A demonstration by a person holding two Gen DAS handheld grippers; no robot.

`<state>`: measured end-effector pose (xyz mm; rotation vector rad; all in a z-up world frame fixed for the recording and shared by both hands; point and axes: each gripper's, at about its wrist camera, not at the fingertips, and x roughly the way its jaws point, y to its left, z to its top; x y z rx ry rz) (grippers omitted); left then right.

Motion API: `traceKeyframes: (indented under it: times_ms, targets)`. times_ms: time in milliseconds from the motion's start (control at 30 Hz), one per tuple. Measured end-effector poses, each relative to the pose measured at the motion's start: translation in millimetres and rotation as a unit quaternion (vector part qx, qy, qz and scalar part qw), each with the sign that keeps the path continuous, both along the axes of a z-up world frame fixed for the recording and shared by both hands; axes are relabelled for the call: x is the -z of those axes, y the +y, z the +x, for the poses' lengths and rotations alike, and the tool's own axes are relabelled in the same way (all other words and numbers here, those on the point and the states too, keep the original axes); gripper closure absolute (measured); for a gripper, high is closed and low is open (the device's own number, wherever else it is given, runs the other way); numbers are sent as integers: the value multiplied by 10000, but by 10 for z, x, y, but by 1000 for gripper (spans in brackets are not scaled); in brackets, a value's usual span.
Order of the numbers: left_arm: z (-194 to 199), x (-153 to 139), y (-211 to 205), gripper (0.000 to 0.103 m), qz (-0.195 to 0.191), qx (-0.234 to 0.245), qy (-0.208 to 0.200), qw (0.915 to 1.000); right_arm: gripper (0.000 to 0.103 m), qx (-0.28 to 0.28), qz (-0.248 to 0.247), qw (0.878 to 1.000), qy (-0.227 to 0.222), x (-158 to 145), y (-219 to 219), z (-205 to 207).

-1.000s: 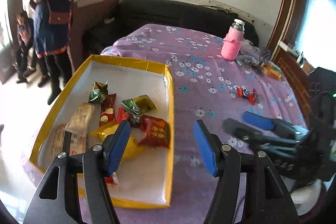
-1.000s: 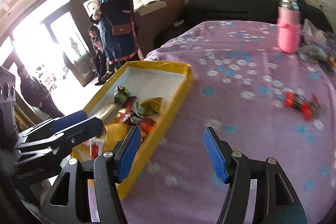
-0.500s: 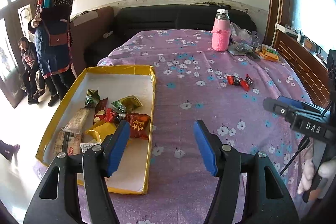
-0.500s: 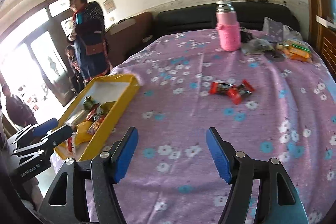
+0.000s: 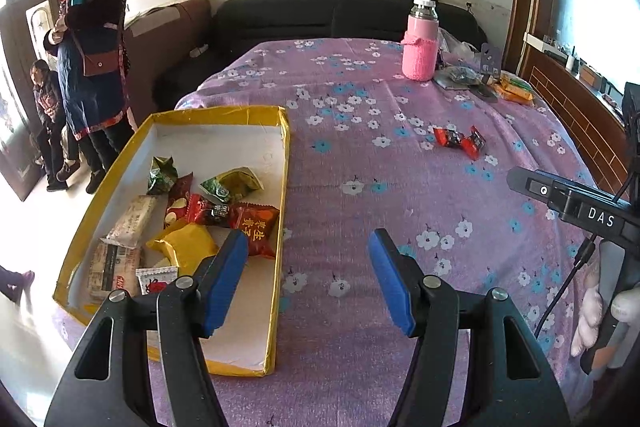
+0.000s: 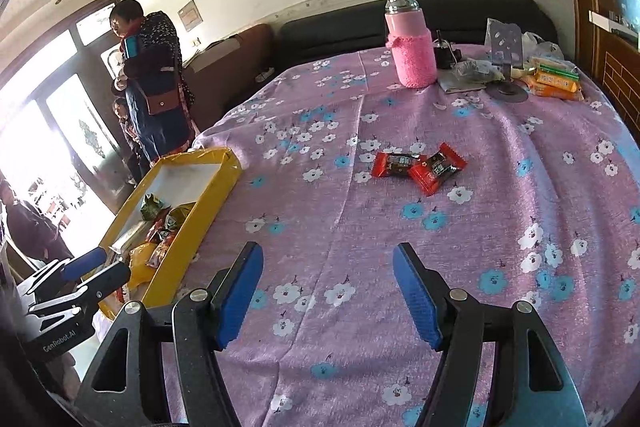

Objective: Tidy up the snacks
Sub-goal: 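Withdraw both tools from the tray toward the last red candies, then grasp a red candy with the right tool while the left tool grasps another red candy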

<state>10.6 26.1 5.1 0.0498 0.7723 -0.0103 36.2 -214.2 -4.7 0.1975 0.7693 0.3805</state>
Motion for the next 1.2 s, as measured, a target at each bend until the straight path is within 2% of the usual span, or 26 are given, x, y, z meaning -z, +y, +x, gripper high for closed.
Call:
traceKeyframes:
  times_ms: [300, 400, 467, 533, 733, 833, 900, 967, 1067, 1200]
  targets:
    - [95, 87, 37, 40, -153, 18, 154, 9998, 33, 38, -28, 9999, 144, 110, 30, 110]
    - [122, 97, 71, 40, -489, 162, 190, 9985, 33, 138, -23, 9998, 160, 130, -18, 169]
    - [141, 104, 68, 28, -714, 327, 234, 9966, 33, 269, 14, 9995, 154, 134, -92, 221]
    - [153, 120, 42, 26, -1008, 555, 270, 9930, 33, 460, 59, 9988, 164, 138, -203, 300]
    - [250, 255, -93, 26, -1406, 894, 526, 9846, 33, 1000, 104, 9945, 309, 191, -551, 646]
    - [305, 334, -147, 26, -1453, 923, 711, 9825, 33, 1135, 61, 9925, 456, 263, -622, 848]
    - [334, 388, -210, 26, -1356, 976, 852, 9823, 33, 1184, 85, 9911, 603, 336, -632, 1002]
    - [338, 404, -252, 26, -1249, 985, 882, 9833, 33, 1193, 119, 9895, 809, 439, -609, 1177]
    - [325, 380, -251, 26, -1285, 998, 846, 9830, 33, 1236, 173, 9870, 1016, 568, -570, 1389]
    - [327, 320, -191, 26, -1722, 1156, 750, 9754, 33, 1392, 194, 9834, 1150, 672, -520, 1571]
